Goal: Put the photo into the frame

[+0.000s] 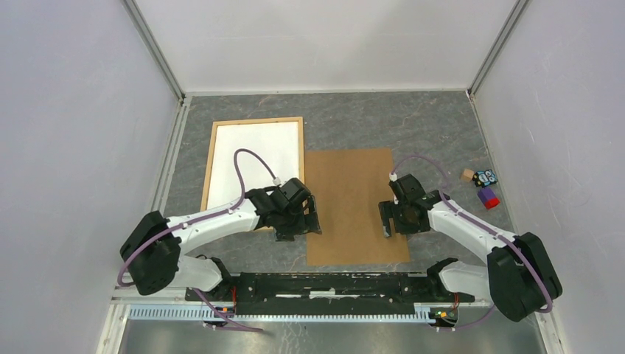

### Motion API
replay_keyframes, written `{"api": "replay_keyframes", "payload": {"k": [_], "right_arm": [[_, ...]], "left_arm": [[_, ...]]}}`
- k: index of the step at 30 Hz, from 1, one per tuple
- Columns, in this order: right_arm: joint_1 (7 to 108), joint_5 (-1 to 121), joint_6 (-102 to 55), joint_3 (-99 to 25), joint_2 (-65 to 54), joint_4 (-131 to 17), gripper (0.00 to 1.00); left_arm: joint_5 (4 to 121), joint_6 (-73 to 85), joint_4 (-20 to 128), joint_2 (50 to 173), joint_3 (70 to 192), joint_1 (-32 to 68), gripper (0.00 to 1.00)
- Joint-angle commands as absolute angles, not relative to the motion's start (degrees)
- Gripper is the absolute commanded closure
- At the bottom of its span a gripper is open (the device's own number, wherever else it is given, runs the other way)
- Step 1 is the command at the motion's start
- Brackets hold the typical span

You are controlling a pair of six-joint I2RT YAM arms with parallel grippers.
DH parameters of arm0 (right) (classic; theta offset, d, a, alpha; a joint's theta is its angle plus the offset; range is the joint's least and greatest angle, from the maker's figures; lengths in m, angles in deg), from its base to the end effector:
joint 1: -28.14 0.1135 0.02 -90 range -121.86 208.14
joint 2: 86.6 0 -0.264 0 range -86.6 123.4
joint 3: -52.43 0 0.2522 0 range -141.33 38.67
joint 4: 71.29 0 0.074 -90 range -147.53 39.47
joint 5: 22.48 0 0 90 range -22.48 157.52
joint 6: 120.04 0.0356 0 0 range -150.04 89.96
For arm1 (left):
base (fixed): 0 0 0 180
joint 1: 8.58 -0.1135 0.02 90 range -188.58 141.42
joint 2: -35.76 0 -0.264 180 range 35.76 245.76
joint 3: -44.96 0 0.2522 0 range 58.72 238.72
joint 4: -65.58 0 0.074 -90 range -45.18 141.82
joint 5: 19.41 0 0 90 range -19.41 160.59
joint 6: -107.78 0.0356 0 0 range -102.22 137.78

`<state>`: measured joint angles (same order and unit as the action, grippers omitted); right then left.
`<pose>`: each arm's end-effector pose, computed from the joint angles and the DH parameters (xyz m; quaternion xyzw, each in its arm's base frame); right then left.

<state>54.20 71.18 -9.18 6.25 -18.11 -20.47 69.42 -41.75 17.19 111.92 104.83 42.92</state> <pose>0.1702 0.0807 0.1586 -0.0402 0.9879 0.0294 0.1471 0.1524 -0.1928 0.2000 -0.0661 0.9734 -0.1863 0.1159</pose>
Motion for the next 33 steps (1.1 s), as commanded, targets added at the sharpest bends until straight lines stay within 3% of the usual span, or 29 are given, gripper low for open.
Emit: {"api": "replay_keyframes", "payload": {"k": [1,17,33], "right_arm": [[55.0,69.4,-9.3,5.1,-17.0,-20.1,0.12],[55.2,63.3,-7.8,10.2,-17.9,-25.5,0.14],[55.2,60.1,-3.2,16.9,-23.5,-31.4,0.14]], "left_arm": [[72.2,-46.5,19.7,114.6,104.0,43.3,0.06],[61.9,-55.5,42.1,122.6,96.0,43.2,0.07],[57.1,-51.5,50.6,120.5,104.5,43.2,0.07]]}}
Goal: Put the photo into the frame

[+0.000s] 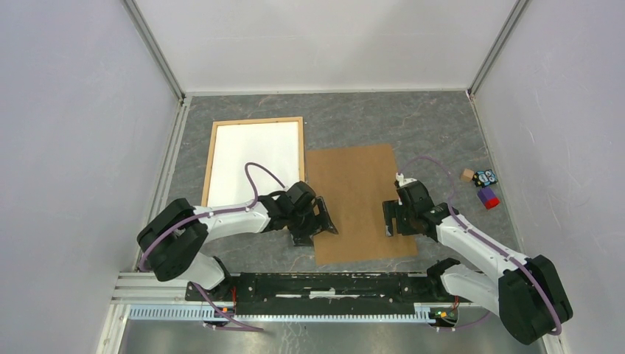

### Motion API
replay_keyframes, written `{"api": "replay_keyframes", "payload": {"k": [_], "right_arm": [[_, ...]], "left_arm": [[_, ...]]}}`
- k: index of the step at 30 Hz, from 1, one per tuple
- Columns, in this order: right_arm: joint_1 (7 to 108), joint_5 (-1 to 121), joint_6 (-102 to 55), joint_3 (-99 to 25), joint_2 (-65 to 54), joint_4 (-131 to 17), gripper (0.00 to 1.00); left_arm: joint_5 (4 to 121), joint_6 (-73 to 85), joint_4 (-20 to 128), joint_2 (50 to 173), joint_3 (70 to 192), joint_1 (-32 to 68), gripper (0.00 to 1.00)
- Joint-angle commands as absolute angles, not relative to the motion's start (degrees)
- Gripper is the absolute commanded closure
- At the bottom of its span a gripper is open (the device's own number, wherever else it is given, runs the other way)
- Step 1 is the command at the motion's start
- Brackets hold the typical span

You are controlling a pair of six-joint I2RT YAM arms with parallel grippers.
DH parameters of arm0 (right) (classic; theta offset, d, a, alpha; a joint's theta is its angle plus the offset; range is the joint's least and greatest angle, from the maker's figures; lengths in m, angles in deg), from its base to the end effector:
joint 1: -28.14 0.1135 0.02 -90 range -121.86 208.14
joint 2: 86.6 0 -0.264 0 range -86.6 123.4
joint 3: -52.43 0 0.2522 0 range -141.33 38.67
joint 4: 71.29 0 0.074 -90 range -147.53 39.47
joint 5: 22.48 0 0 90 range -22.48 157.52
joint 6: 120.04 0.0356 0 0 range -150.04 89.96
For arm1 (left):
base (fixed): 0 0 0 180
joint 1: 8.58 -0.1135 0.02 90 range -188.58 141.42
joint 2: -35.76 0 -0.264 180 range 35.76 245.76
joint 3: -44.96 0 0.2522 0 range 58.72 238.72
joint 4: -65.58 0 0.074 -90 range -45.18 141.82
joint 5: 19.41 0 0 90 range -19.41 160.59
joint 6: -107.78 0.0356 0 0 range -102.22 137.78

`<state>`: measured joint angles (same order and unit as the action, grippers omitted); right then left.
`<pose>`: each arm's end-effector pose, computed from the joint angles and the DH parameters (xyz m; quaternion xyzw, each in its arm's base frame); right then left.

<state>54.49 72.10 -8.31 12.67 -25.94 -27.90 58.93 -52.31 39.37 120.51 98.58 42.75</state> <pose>0.1570 0.0746 0.1550 -0.0304 0.9737 0.0550 0.2189 0.1634 -0.2157 0.1544 -0.1274 0.9466 -0.2916 0.0518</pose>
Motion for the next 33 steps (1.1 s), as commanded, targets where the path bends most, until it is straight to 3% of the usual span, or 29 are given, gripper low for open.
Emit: {"api": "replay_keyframes", "payload": {"k": [1,33], "right_arm": [[55.2,60.0,-3.3,16.9,-23.3,-31.6,0.14],[56.9,55.1,0.2,19.0,-24.0,-37.7,0.15]], "left_arm": [[56.9,-52.1,50.4,120.3,105.2,43.2,0.07],[60.1,-49.6,39.6,111.7,109.2,42.0,0.05]]}}
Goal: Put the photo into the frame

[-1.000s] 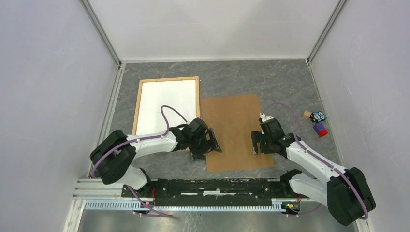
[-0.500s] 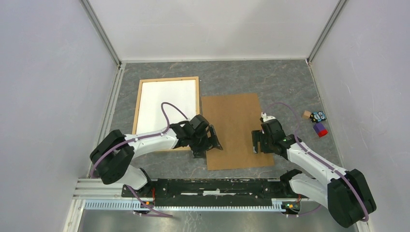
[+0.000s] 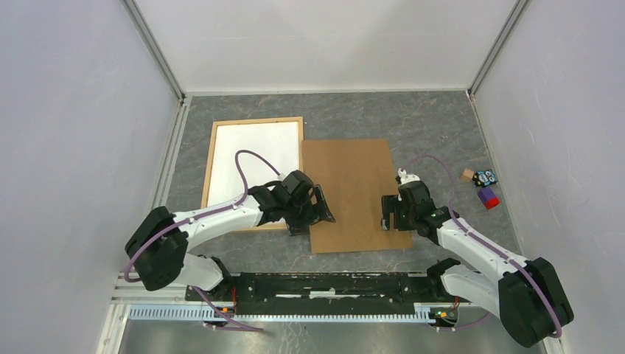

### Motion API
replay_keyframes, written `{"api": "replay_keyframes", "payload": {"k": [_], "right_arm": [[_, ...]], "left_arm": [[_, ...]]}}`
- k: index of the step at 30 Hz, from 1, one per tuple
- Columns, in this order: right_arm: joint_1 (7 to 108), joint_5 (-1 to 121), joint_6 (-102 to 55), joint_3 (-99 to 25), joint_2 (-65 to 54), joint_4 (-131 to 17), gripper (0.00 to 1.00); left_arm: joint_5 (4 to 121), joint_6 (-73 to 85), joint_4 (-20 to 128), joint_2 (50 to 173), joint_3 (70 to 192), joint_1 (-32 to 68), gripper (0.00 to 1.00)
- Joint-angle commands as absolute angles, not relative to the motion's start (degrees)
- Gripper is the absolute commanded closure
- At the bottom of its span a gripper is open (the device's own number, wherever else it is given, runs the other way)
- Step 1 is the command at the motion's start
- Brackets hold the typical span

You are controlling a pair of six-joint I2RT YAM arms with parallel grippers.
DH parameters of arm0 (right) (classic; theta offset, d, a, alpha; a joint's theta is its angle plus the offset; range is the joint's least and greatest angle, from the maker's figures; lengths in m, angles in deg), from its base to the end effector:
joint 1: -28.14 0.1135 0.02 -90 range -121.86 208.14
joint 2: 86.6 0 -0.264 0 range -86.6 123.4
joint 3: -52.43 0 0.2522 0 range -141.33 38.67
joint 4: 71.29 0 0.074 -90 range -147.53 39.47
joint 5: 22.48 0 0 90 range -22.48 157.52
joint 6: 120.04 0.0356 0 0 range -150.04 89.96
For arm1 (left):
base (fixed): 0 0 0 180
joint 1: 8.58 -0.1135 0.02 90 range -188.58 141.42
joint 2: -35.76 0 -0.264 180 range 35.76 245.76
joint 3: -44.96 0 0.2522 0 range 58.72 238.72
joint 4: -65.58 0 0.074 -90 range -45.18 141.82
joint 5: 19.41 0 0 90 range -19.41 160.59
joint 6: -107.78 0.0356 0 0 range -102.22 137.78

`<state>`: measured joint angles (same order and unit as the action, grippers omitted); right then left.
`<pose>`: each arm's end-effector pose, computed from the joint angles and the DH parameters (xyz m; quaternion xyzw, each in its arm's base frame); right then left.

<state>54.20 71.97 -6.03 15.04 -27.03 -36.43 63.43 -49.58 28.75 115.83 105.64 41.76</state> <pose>0.1624 0.0763 0.1541 -0.0061 0.9582 0.0862 0.2726 0.1709 -0.2131 0.1989 -0.1234 0.9472 -0.2791 0.0989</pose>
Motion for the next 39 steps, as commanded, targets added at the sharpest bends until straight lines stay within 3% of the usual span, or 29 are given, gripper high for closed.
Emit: {"api": "replay_keyframes", "payload": {"k": [1,20,35,39], "right_arm": [[57.3,55.0,0.5,19.0,-23.9,-37.9,0.15],[62.3,53.7,5.1,16.7,-18.1,-45.3,0.14],[62.2,50.9,-0.7,14.9,-16.1,-47.0,0.1],[61.7,51.7,-3.1,13.7,-16.1,-45.4,0.09]], "left_arm": [[60.3,-49.5,39.5,111.0,108.6,41.7,0.05],[61.1,-42.3,33.2,102.7,97.0,28.4,0.01],[75.1,-27.0,15.2,98.5,102.3,25.8,0.0],[67.1,-26.4,20.7,97.1,102.4,25.8,0.0]]}}
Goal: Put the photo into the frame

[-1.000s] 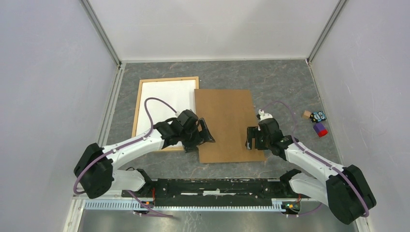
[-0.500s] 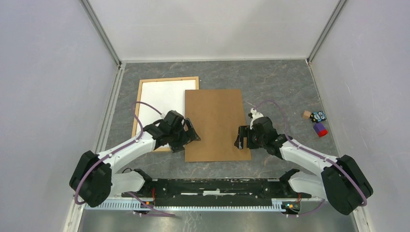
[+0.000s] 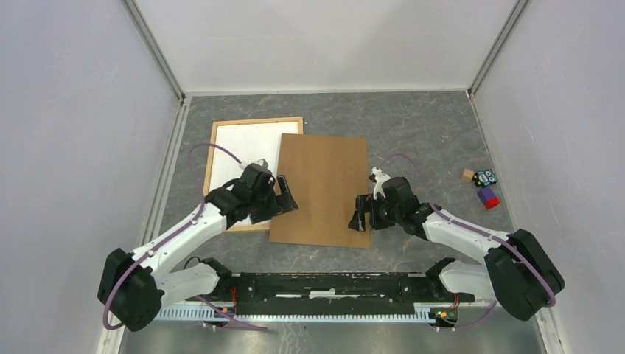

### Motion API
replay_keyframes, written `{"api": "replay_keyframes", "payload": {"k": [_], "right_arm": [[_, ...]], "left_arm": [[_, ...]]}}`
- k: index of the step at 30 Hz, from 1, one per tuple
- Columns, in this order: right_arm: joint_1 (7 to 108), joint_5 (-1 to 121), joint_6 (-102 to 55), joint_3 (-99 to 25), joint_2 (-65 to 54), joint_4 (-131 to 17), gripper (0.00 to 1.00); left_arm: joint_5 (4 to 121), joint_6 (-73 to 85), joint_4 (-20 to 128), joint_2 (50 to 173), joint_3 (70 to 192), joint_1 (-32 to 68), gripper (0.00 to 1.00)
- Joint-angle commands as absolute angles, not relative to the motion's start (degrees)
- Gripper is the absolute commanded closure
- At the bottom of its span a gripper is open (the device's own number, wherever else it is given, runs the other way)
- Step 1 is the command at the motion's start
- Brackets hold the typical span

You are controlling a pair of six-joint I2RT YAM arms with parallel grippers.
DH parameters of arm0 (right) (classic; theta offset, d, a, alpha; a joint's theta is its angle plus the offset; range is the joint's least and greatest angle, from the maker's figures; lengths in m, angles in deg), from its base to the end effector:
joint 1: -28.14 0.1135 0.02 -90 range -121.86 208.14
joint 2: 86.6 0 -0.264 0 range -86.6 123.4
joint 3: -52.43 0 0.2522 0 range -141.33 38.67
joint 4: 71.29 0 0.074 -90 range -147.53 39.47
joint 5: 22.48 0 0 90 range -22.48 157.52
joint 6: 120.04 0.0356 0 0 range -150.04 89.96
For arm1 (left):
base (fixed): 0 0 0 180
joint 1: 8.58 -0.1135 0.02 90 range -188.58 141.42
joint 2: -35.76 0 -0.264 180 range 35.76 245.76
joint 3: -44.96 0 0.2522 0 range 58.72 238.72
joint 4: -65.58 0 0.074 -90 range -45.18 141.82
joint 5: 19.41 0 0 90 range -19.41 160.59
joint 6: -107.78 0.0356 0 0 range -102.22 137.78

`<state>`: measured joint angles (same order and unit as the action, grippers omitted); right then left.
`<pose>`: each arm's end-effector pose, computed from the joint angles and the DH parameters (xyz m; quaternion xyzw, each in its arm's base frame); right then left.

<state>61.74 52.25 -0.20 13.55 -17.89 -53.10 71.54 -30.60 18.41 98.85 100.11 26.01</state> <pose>0.1742 0.1270 0.1535 -0.0779 0.9233 0.2922 0.2368 0.1757 -0.1204 0.2242 -0.1170 0.9468 -0.1927 0.2298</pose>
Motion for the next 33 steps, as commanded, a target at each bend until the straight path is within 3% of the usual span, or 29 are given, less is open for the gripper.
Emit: {"api": "replay_keyframes", "payload": {"k": [1,12,33], "right_arm": [[61.5,51.9,-3.7,13.4,-16.2,-45.1,0.09],[54.6,47.5,-7.5,12.7,-16.3,-45.0,0.07],[41.7,30.4,-8.7,12.3,-7.7,-54.8,0.06]], "left_arm": [[65.1,-26.9,22.5,97.7,102.2,25.8,0.0],[62.6,-29.3,34.2,110.4,104.6,21.5,0.0],[63.0,-28.5,41.5,116.9,95.6,15.4,0.0]]}}
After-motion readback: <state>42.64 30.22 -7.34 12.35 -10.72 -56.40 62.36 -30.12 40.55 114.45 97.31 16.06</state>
